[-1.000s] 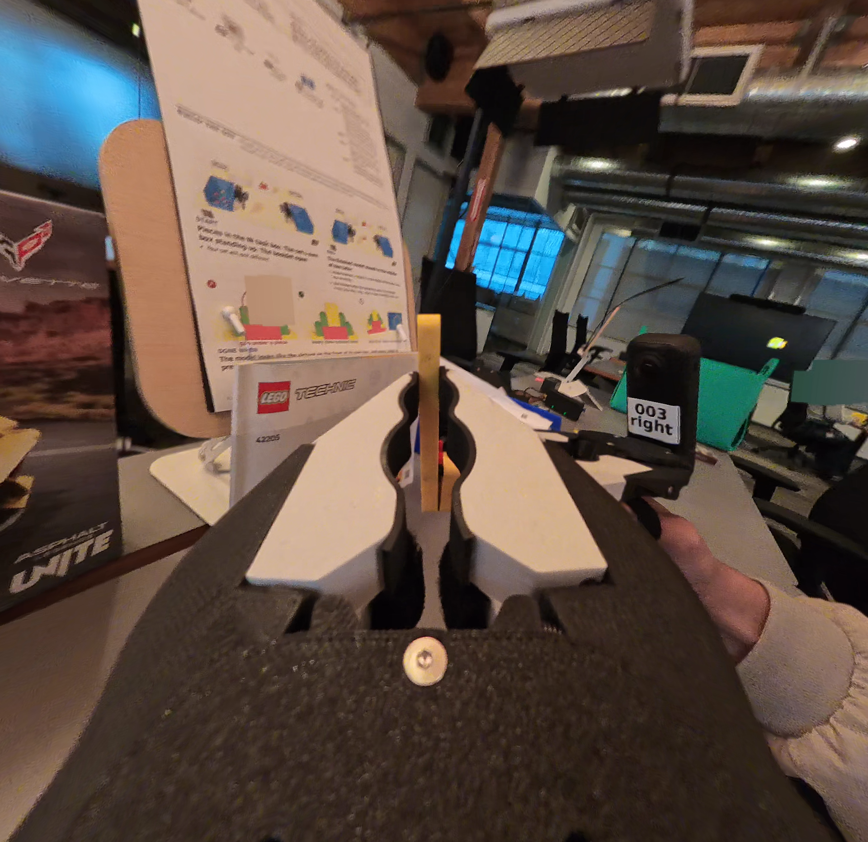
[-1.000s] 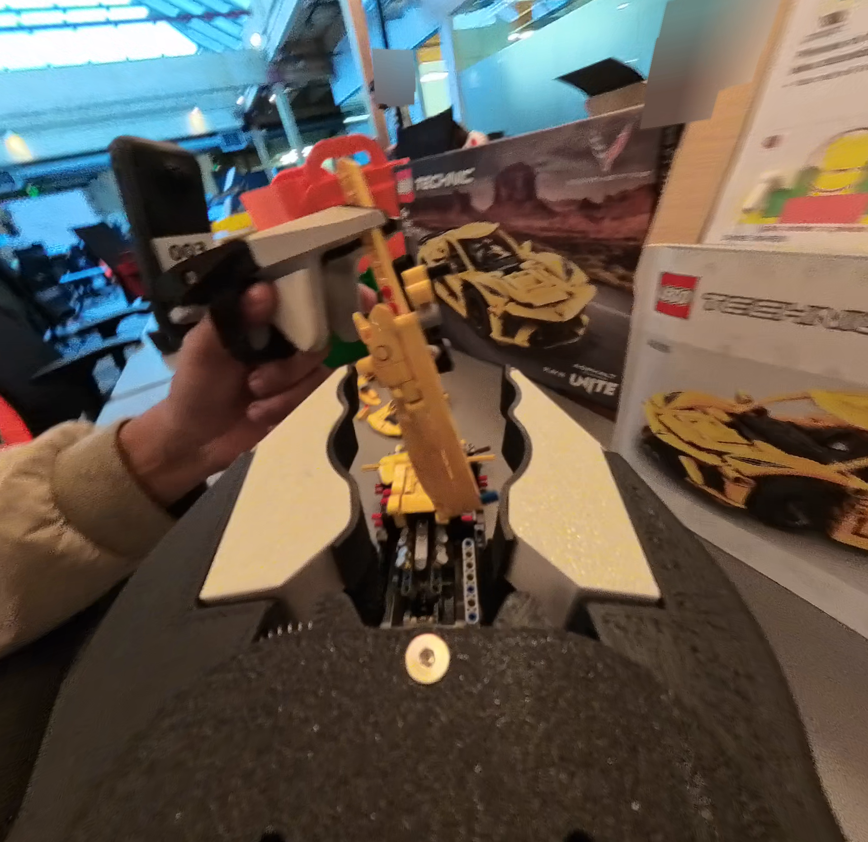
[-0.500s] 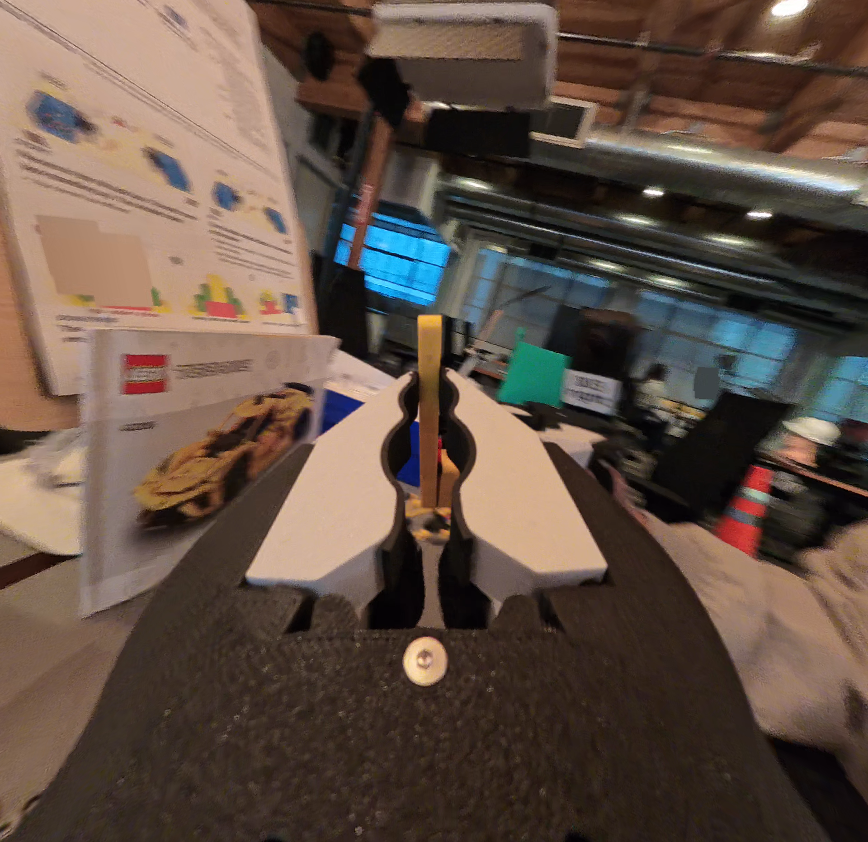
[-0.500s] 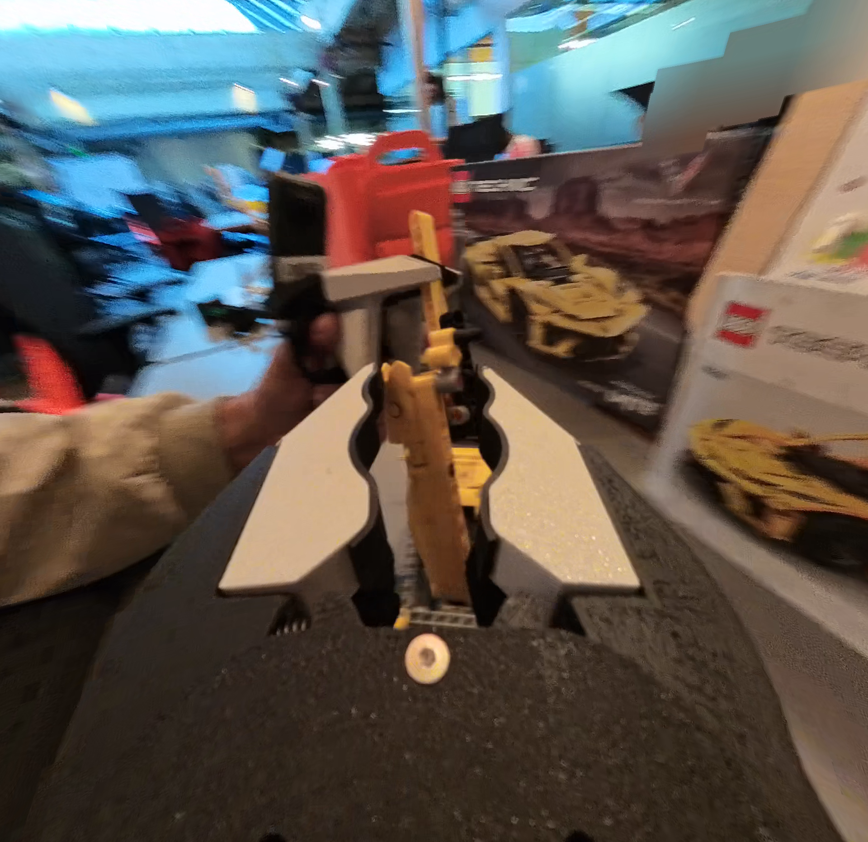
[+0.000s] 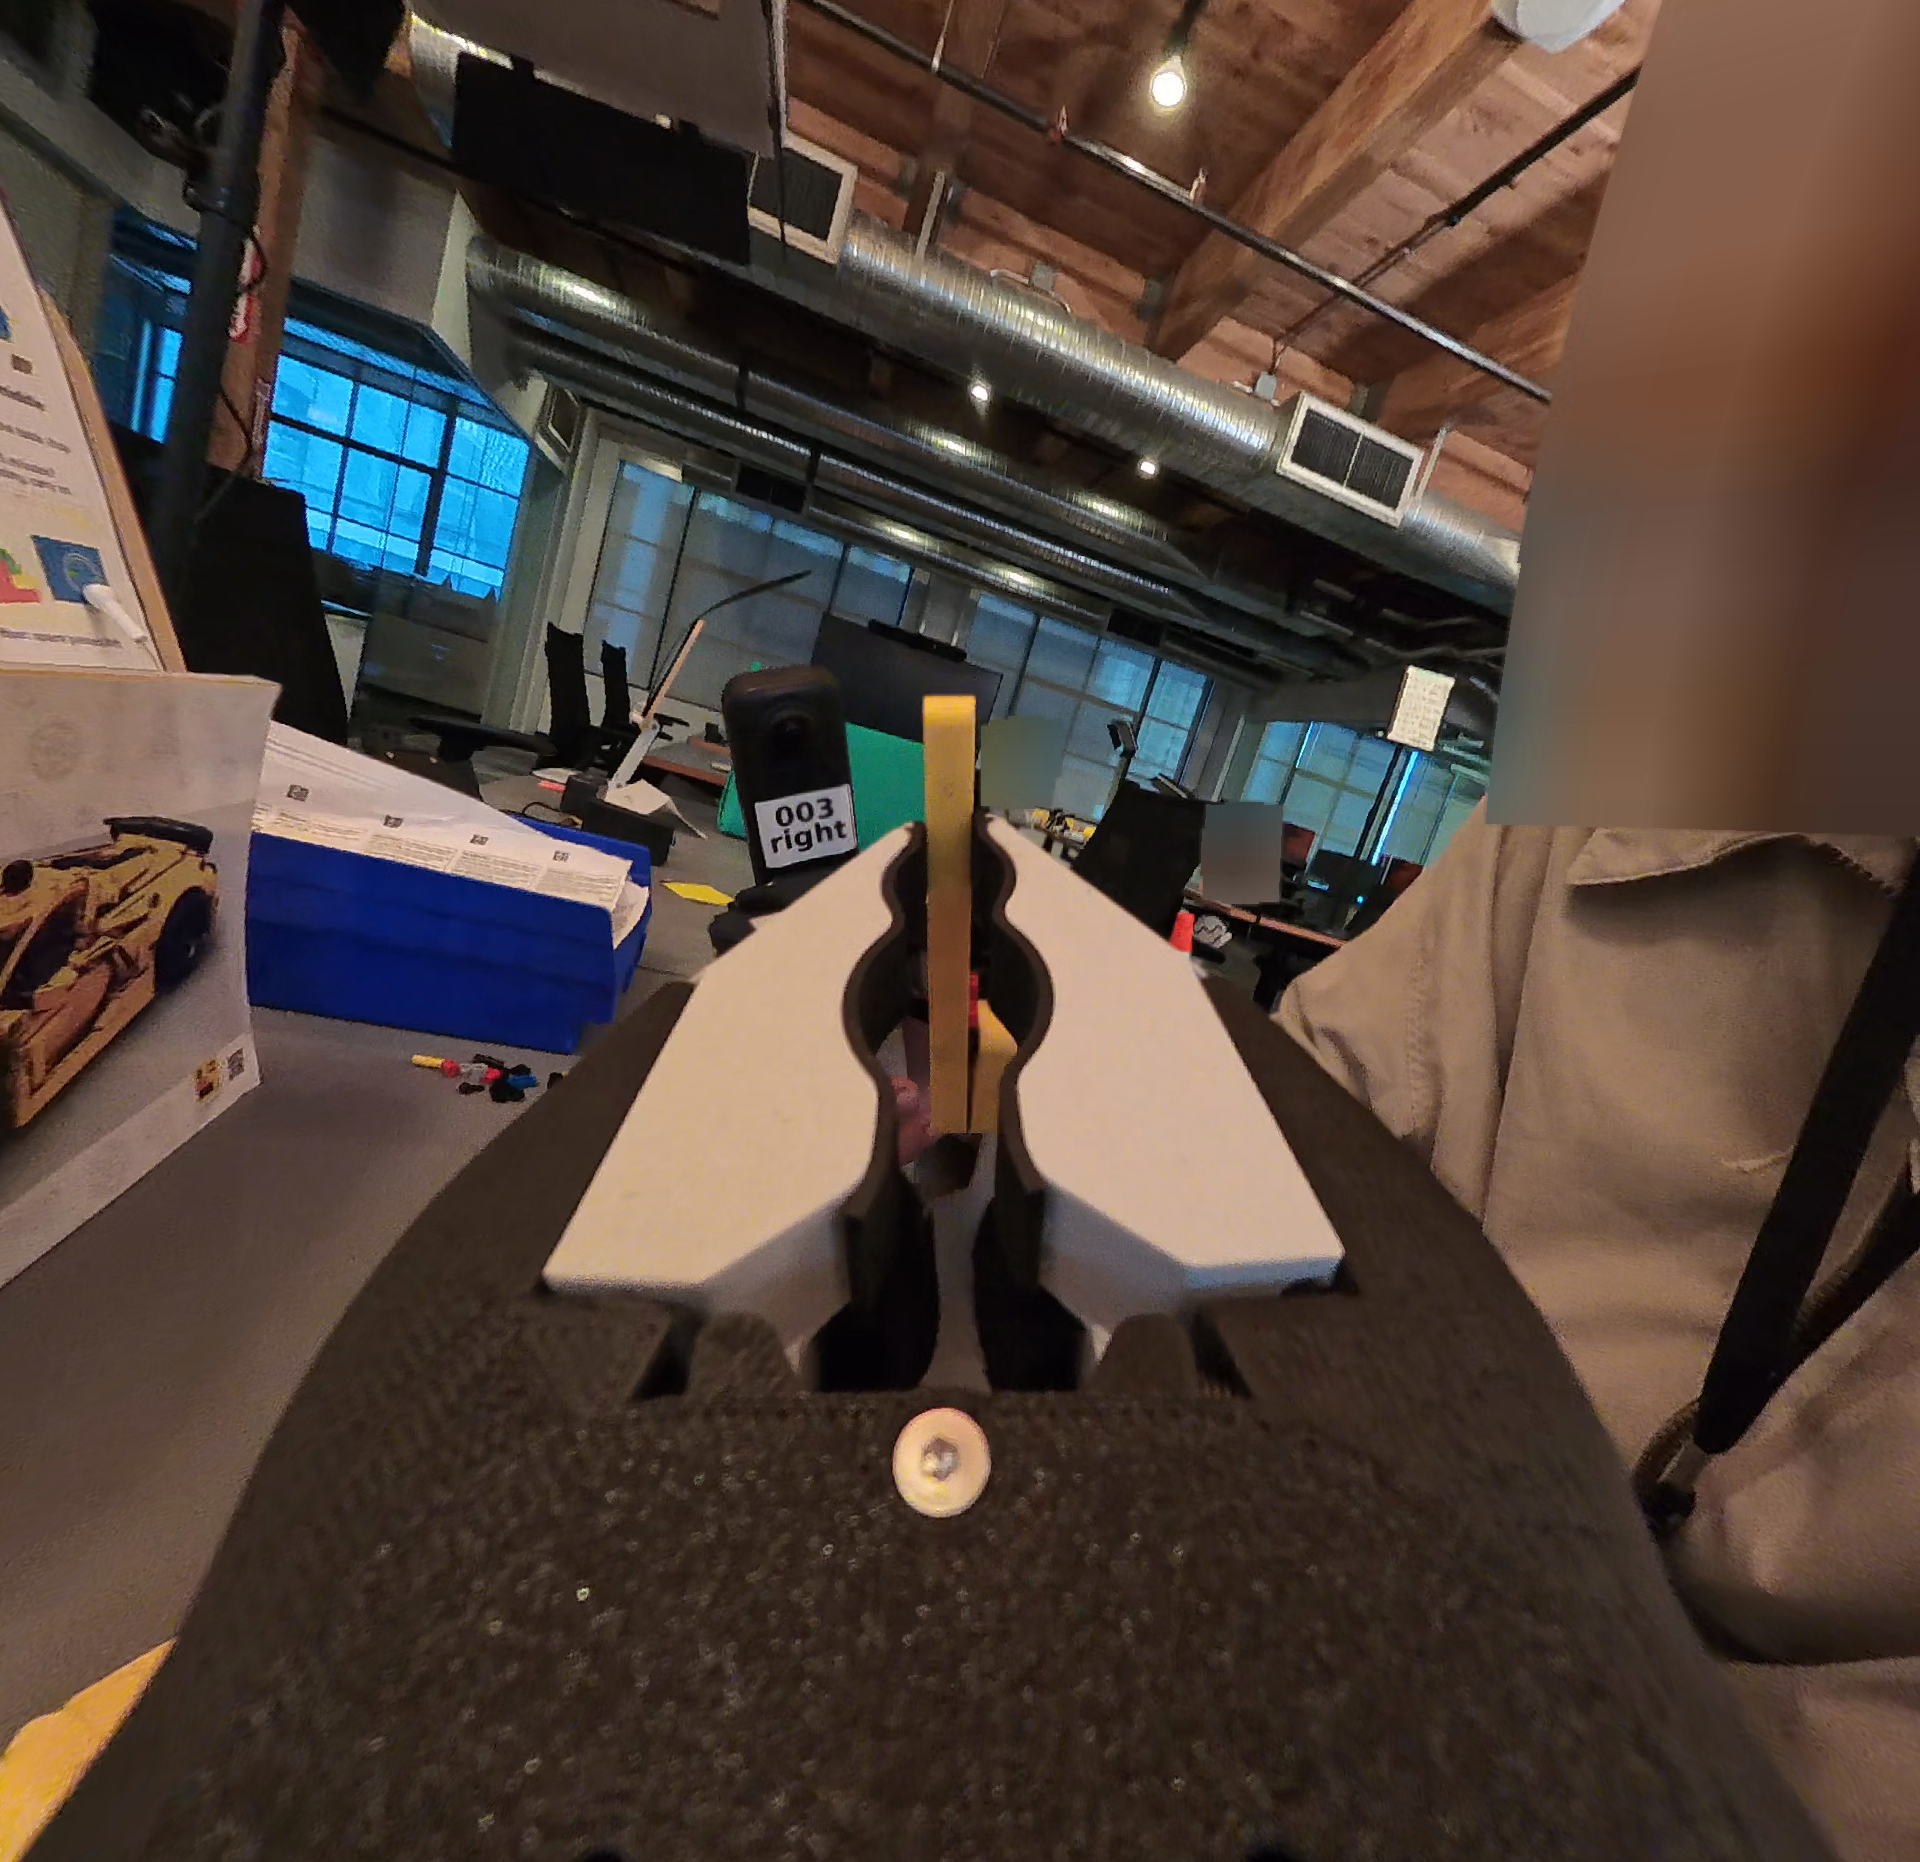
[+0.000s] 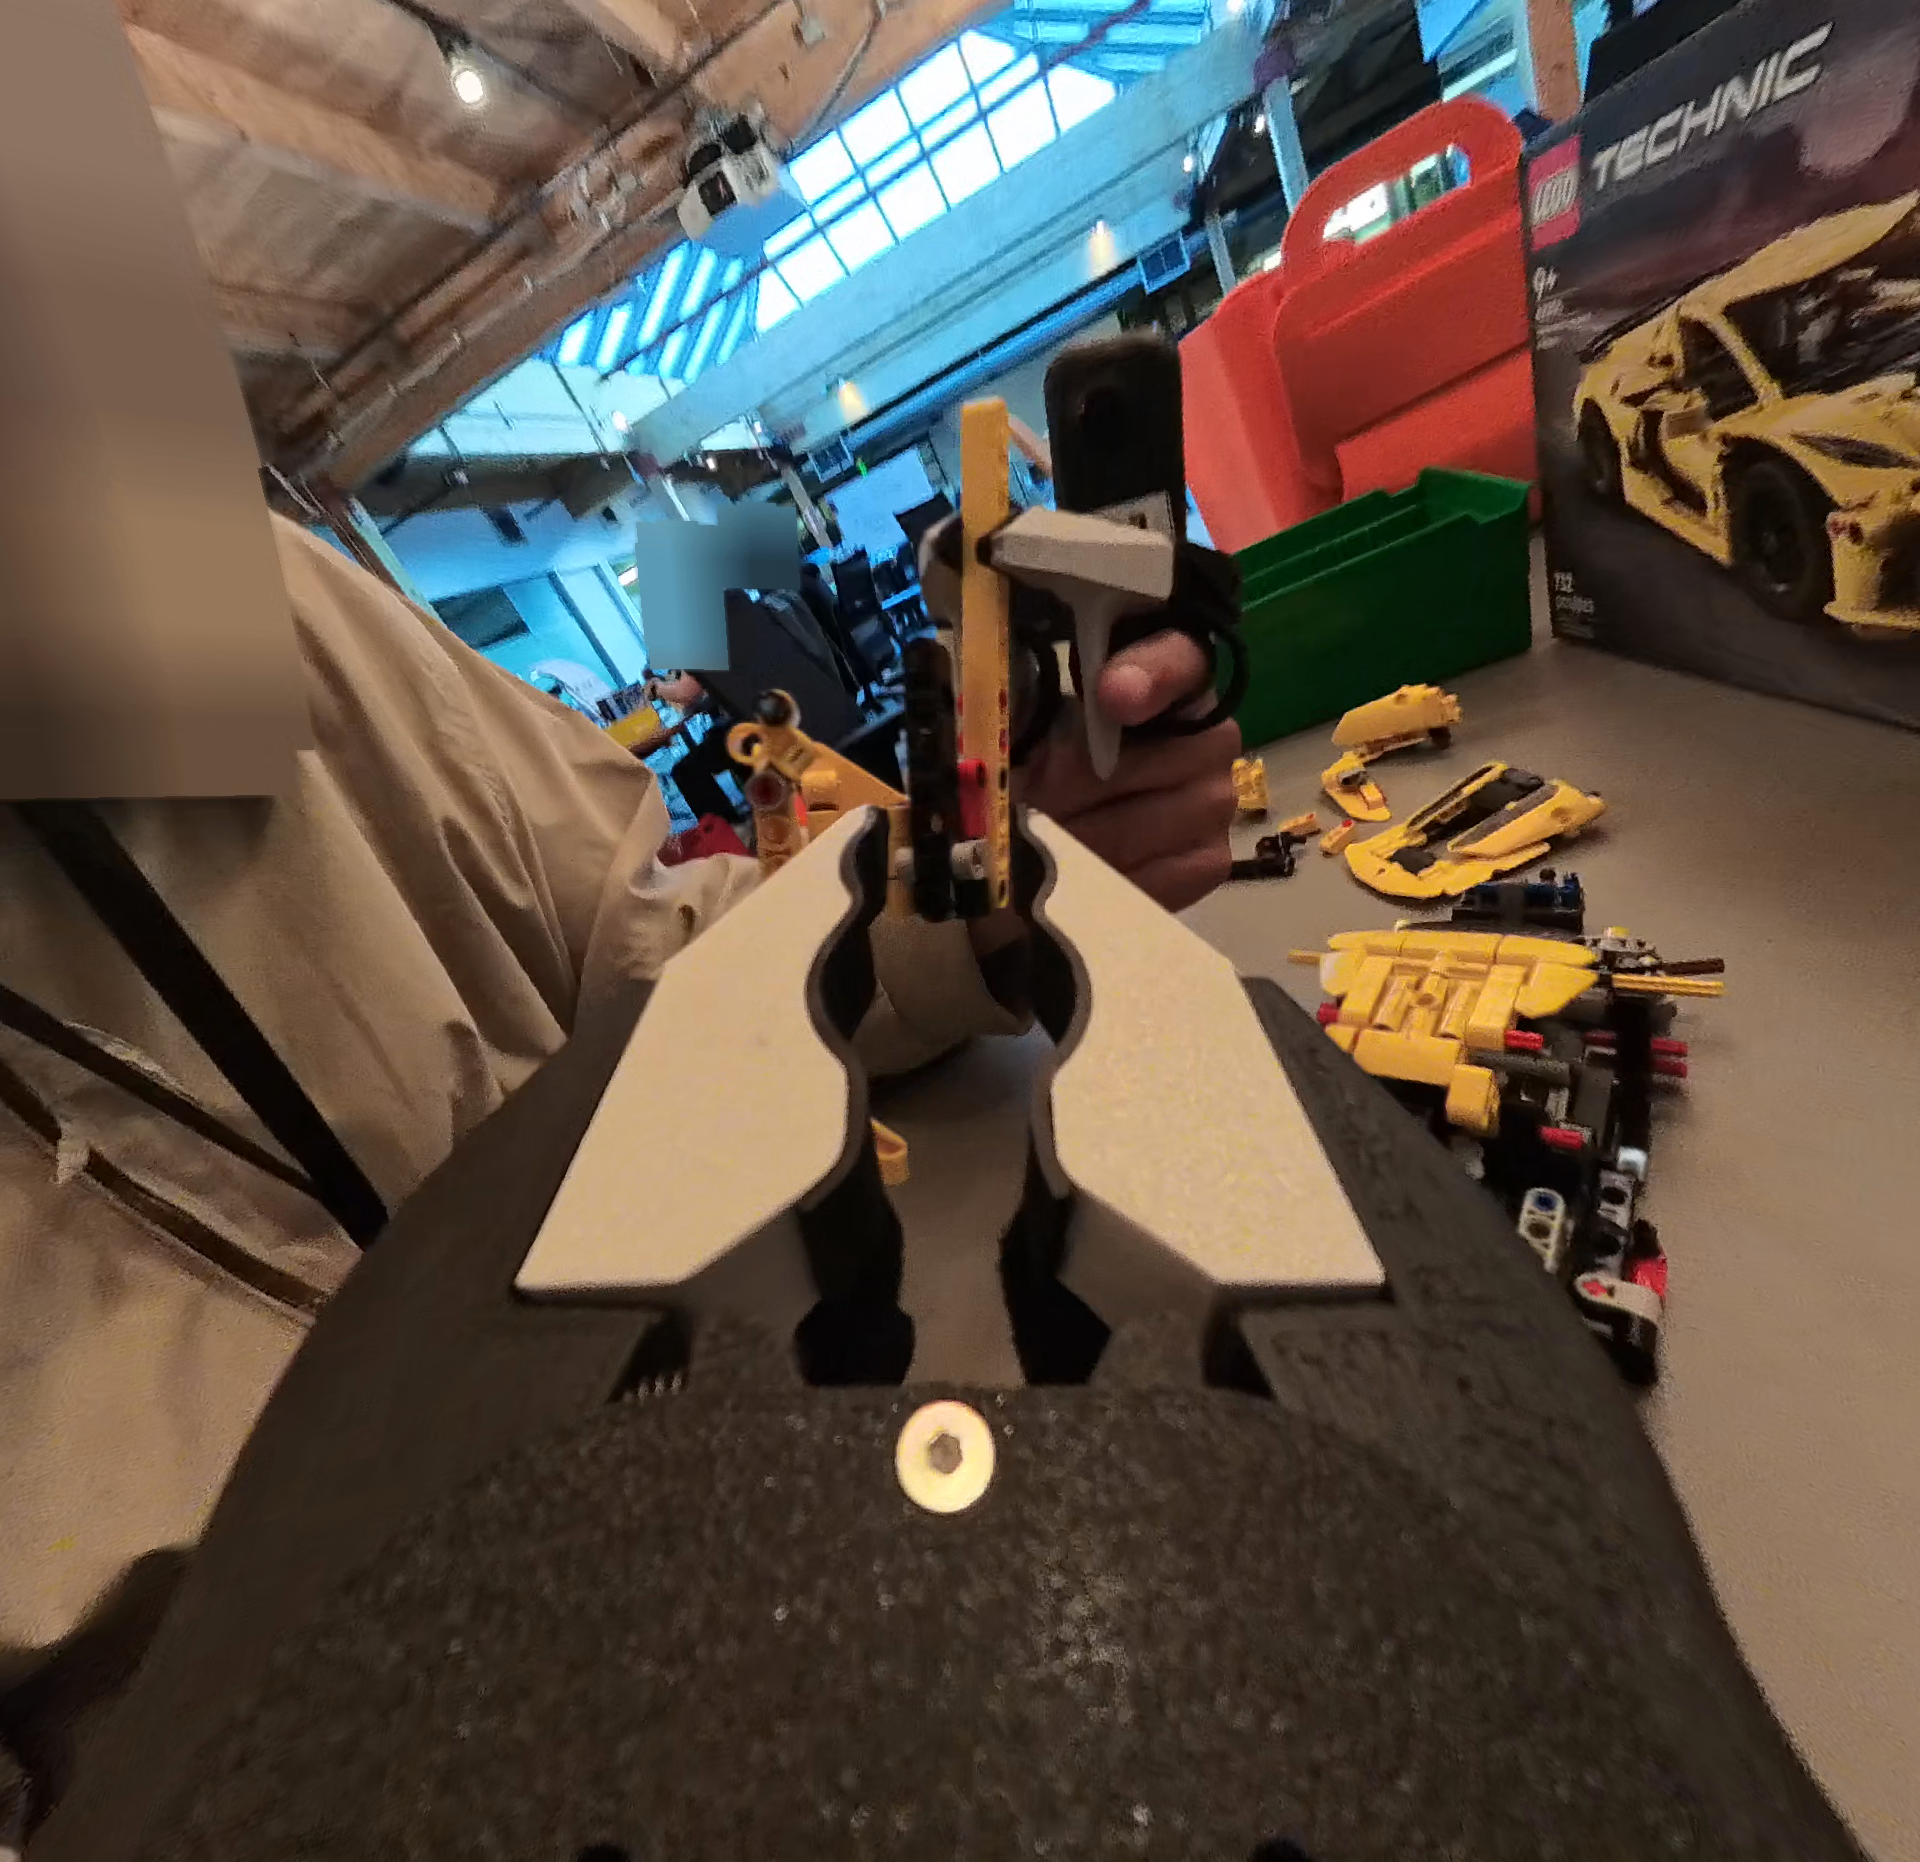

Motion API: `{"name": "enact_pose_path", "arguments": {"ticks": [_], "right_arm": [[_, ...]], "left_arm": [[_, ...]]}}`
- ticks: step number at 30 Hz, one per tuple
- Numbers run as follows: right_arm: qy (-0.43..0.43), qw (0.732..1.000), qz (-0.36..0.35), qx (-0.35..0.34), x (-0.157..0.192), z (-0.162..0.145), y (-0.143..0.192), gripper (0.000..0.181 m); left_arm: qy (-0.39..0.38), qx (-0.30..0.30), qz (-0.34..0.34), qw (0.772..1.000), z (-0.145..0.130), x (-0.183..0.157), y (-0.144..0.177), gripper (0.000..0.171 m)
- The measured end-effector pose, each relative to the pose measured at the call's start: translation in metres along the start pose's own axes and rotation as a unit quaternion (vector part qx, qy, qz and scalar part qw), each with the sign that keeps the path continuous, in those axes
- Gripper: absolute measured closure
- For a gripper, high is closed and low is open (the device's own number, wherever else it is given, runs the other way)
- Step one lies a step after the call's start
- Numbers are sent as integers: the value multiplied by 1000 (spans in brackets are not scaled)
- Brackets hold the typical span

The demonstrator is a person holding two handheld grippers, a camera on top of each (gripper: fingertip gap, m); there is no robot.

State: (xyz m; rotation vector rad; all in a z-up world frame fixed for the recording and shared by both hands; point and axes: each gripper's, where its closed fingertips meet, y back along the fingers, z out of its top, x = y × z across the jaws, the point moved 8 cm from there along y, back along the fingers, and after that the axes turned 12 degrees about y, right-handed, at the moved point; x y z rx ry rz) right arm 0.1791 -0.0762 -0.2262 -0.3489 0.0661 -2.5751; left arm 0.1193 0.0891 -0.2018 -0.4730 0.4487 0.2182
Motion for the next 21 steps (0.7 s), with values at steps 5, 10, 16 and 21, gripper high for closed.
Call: {"name": "enact_pose_path", "arguments": {"ticks": [5, 10, 16, 21], "right_arm": [[12, 999, -17, 35, 1, -4, -4, 174], [68, 982, -177, 18, -20, 8, 15, 175], [124, 924, -361, -3, -24, 22, 30, 176], [171, 893, -416, 19, -15, 23, 10, 175]], "left_arm": [[1, 17, 21, 1000, -5, 5, -4, 165], [25, -42, 166, 985, 5, 33, 4, 141], [-5, 4, 195, 981, -6, 33, -11, 116], [-46, 53, 239, 968, -25, 38, -33, 116]]}}
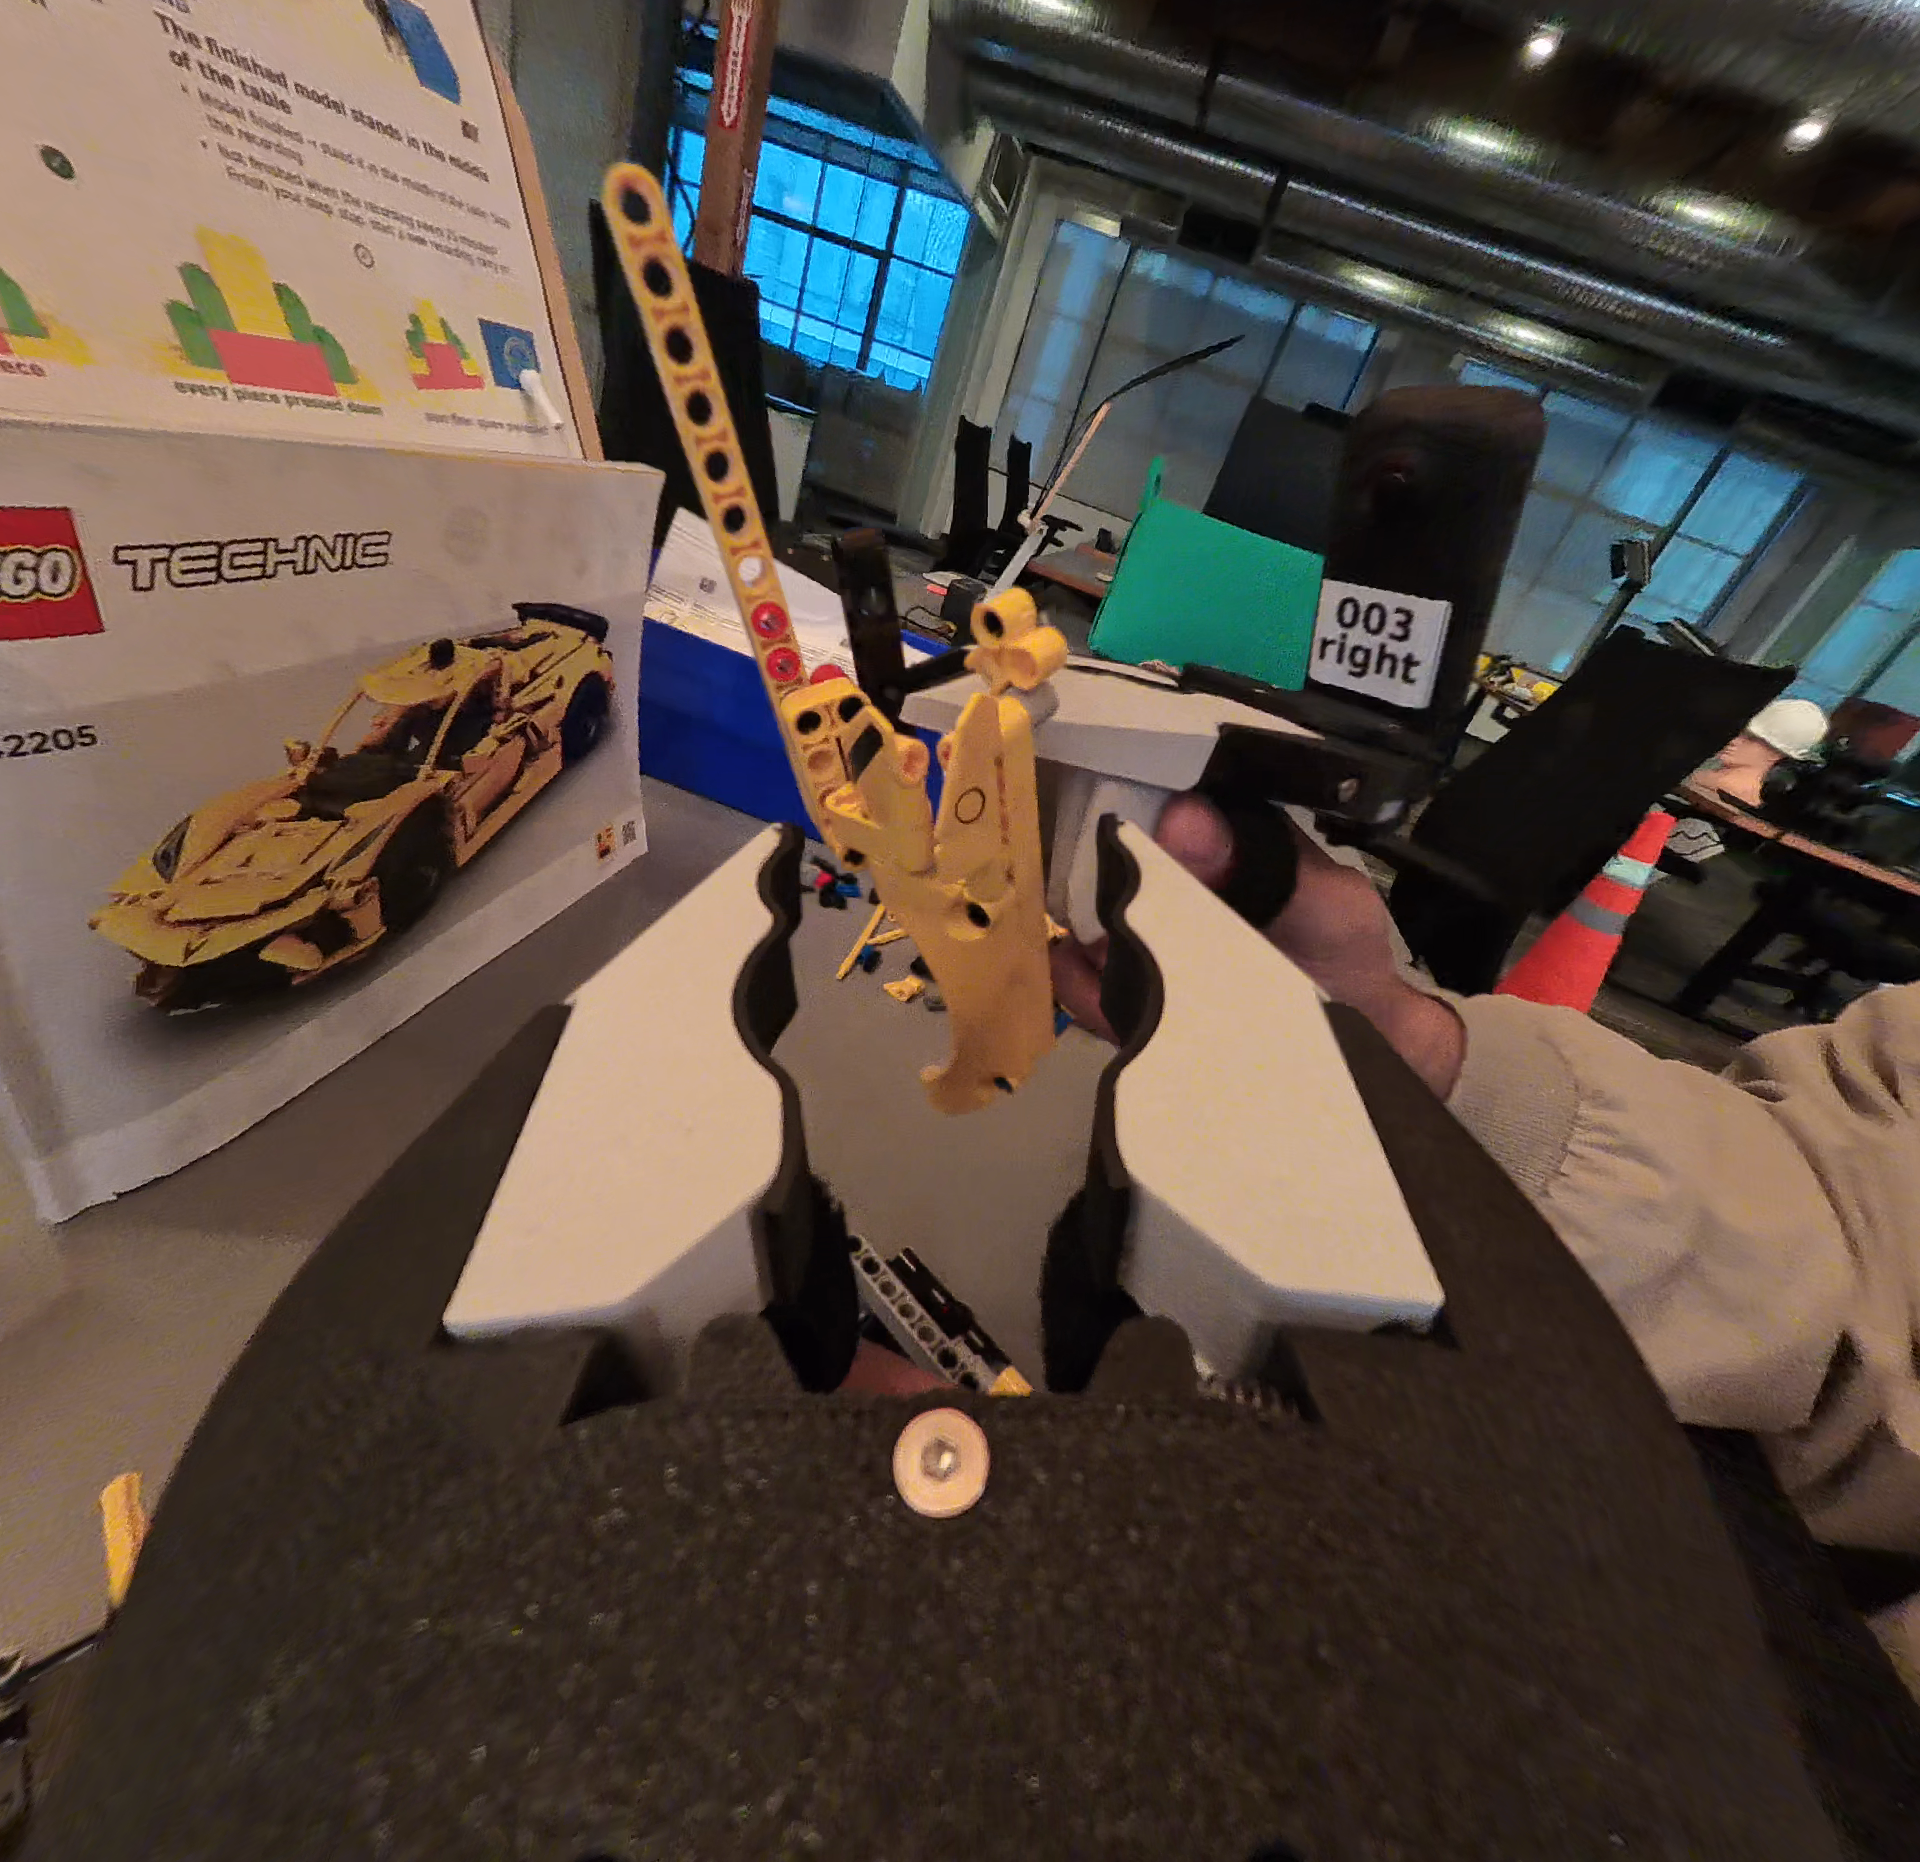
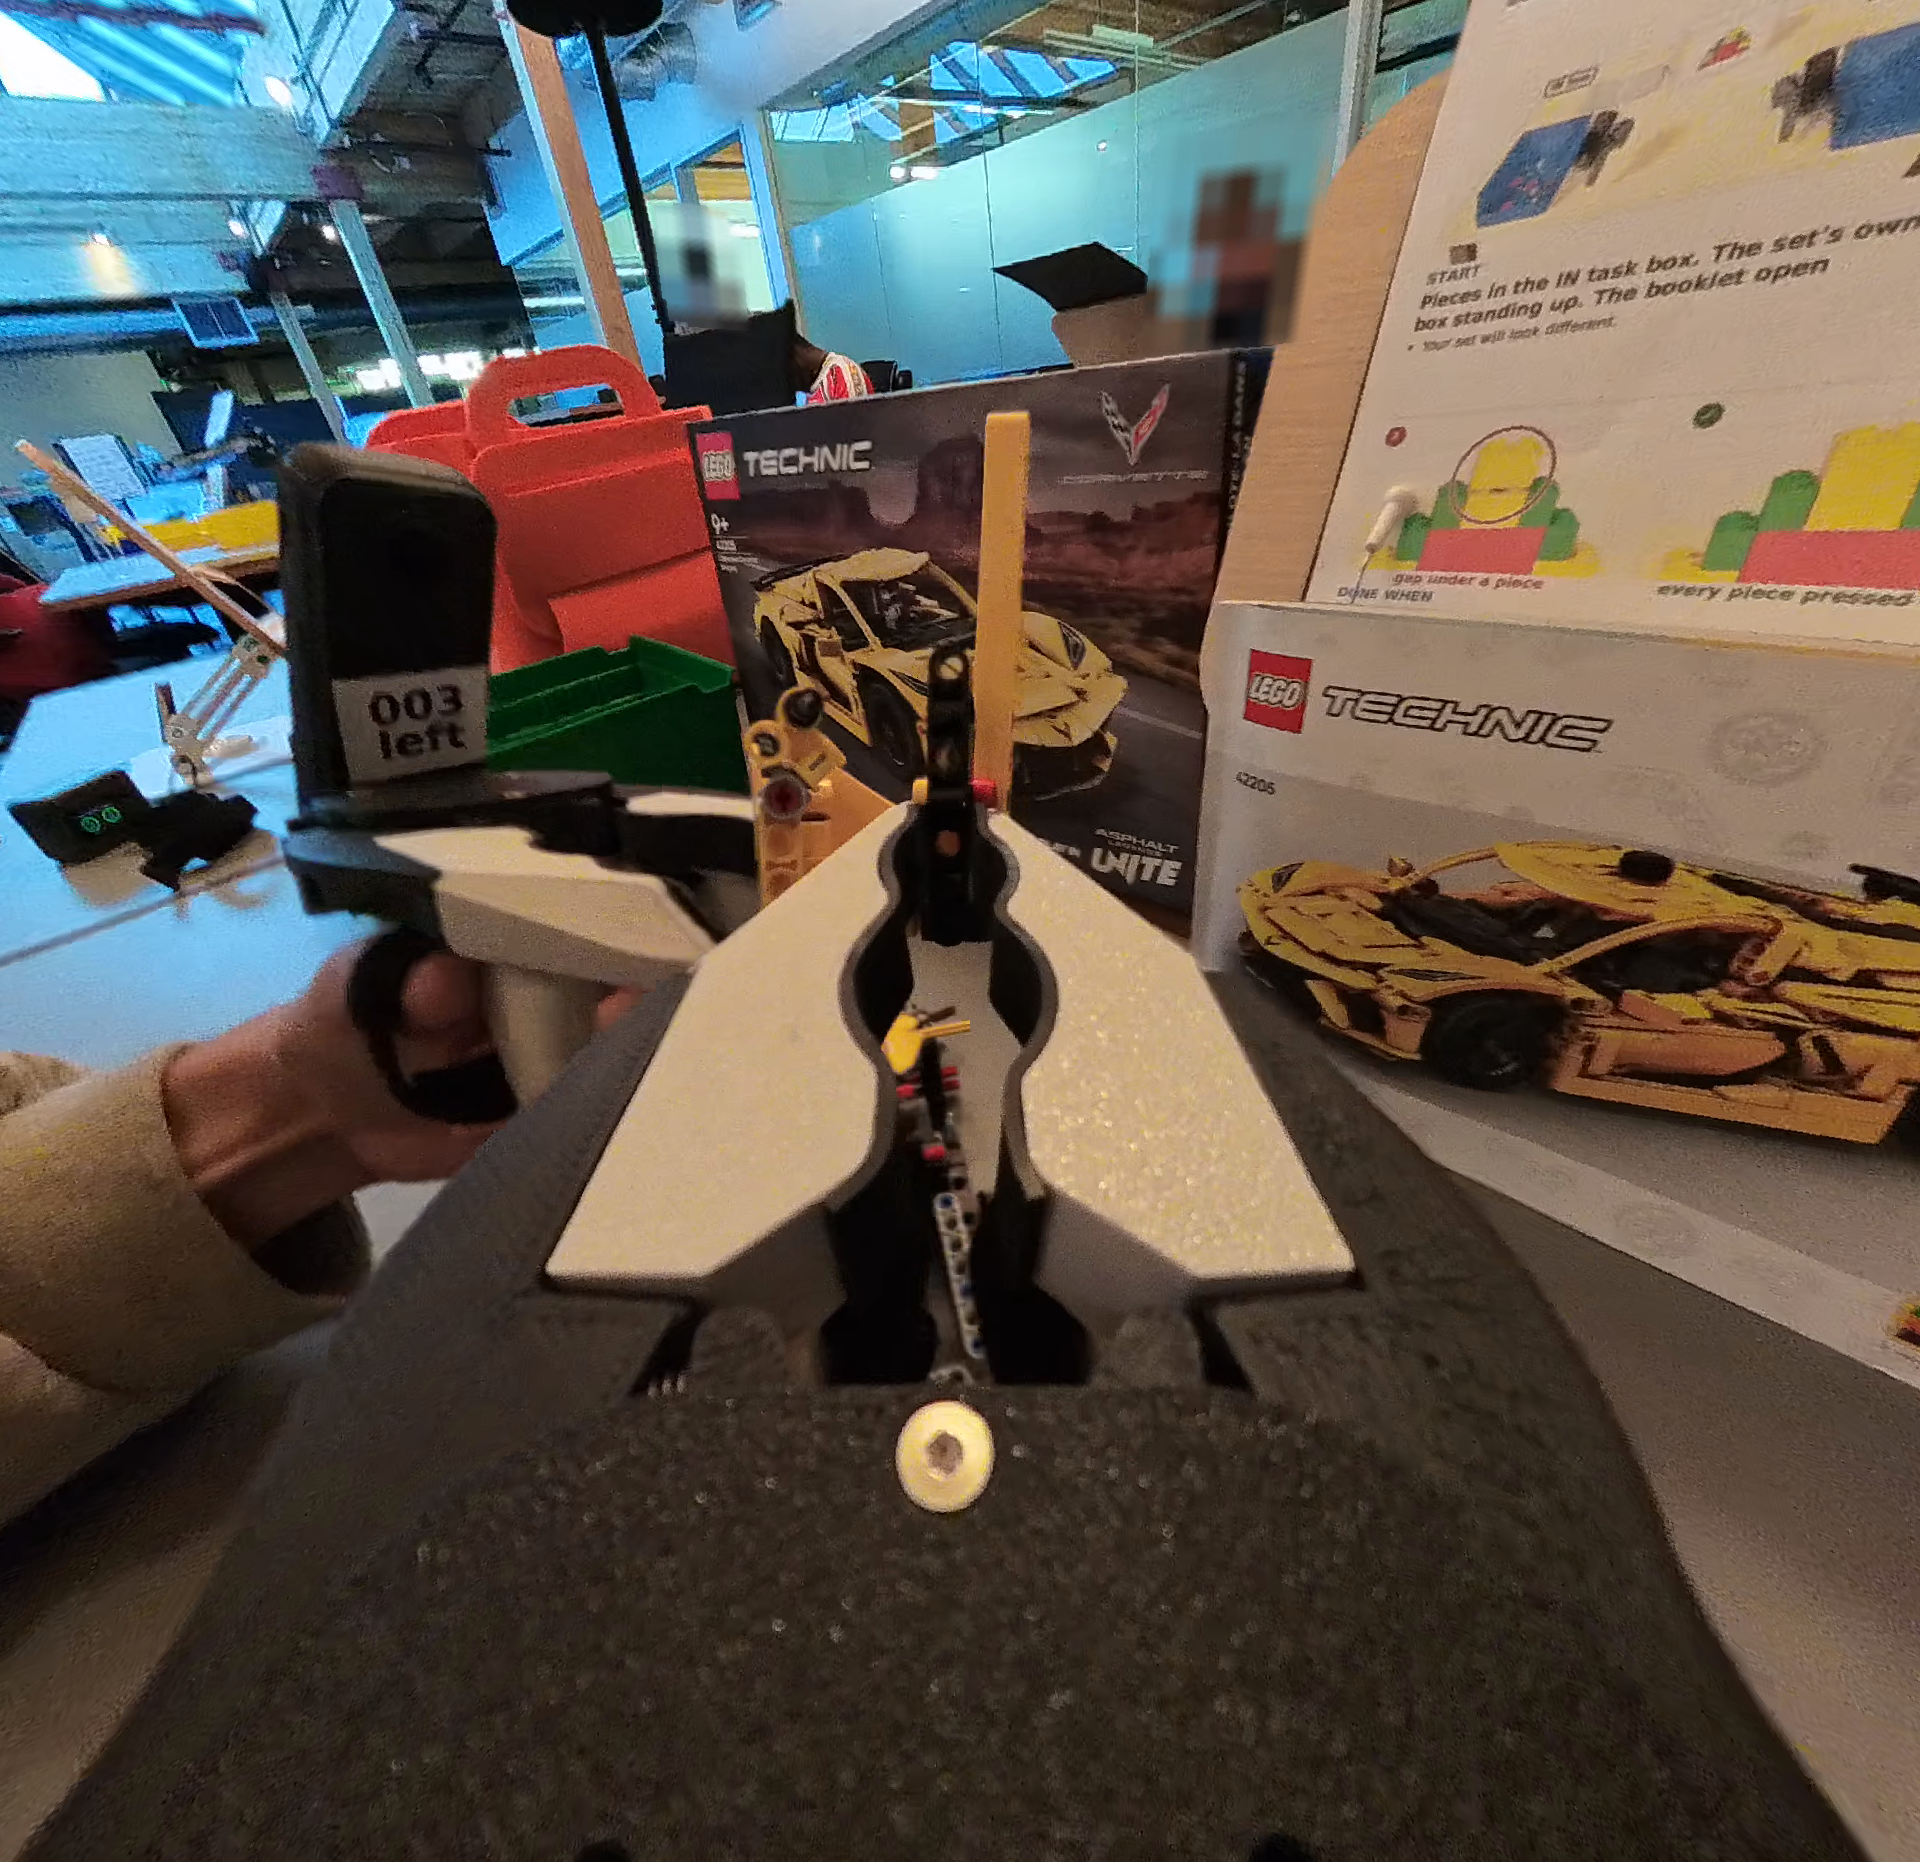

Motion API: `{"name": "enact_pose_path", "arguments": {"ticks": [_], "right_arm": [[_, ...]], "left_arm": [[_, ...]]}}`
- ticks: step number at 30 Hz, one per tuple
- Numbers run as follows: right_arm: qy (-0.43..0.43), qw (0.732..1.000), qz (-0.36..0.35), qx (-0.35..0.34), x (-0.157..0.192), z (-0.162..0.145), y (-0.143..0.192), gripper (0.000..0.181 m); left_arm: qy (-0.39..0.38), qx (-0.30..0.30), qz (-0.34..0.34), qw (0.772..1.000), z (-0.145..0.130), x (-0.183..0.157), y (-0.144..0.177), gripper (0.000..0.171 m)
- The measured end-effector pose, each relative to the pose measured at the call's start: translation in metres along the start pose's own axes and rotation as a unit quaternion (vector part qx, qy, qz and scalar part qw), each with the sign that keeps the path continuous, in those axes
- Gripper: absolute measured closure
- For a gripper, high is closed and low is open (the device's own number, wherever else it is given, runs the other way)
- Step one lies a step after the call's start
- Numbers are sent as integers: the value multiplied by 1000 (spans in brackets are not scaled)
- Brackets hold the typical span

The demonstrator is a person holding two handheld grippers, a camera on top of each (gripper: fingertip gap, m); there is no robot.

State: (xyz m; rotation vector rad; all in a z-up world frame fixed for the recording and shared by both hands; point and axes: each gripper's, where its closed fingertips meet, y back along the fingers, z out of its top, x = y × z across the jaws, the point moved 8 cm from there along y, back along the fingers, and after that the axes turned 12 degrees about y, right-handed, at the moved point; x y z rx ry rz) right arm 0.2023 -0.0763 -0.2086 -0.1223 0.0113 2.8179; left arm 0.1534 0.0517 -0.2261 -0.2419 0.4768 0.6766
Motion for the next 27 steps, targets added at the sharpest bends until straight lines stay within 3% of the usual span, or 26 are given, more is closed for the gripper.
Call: {"name": "enact_pose_path", "arguments": {"ticks": [8, 13, 18, 22, 27], "right_arm": [[-123, 992, 3, 21, 0, -9, -5, 175], [-126, 991, -22, 43, 3, -13, -9, 176], [-232, 972, 20, 36, -7, -17, -5, 176], [-167, 983, -15, 79, -6, -17, -6, 176], [-199, 976, -24, 81, -11, -28, -8, 176]], "left_arm": [[-14, 6, 59, 998, 2, 11, 3, 140], [-3, 16, 63, 998, -1, 17, 4, 140], [10, 15, 60, 998, -3, 16, 0, 140], [27, 17, 66, 997, -6, 20, -2, 140], [30, 29, 97, 994, -10, 24, -5, 140]]}}
